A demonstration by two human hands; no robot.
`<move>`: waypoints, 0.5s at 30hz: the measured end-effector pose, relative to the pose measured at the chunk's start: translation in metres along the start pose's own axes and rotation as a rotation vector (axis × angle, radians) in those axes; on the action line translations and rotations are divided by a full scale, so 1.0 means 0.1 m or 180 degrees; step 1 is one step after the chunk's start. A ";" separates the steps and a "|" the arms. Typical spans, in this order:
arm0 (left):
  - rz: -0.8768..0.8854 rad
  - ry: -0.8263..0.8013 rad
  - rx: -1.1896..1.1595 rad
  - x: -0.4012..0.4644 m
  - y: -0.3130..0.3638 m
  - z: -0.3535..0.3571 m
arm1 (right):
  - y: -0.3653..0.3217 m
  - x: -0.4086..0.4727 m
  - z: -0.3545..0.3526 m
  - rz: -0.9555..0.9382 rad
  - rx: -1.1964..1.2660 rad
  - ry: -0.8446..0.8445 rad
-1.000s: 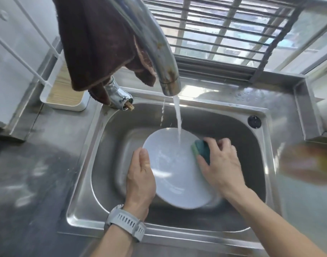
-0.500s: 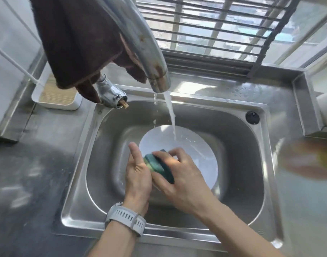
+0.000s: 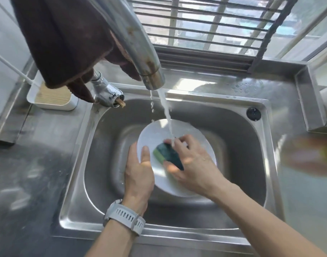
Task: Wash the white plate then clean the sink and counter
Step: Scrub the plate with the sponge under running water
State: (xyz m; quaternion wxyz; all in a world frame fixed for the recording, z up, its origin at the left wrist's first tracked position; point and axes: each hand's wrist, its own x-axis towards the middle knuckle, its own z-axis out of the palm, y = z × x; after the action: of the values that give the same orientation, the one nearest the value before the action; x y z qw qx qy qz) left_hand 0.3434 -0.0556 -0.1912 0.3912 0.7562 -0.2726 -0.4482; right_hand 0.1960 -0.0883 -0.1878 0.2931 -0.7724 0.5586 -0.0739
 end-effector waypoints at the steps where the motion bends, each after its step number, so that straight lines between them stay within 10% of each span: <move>1: 0.0009 -0.0003 0.0047 -0.01 0.00 0.00 | -0.03 0.08 0.04 -0.0077 0.0012 0.0061; 15: -0.0281 -0.0030 0.0148 -0.07 -0.02 0.06 | 0.03 0.17 0.23 0.0544 0.0026 0.0375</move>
State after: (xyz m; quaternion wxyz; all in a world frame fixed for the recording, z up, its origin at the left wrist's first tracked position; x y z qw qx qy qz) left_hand 0.3352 -0.0509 -0.1914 0.3521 0.7742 -0.2511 -0.4622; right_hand 0.2098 -0.0962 -0.2117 0.2682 -0.7151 0.6384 -0.0962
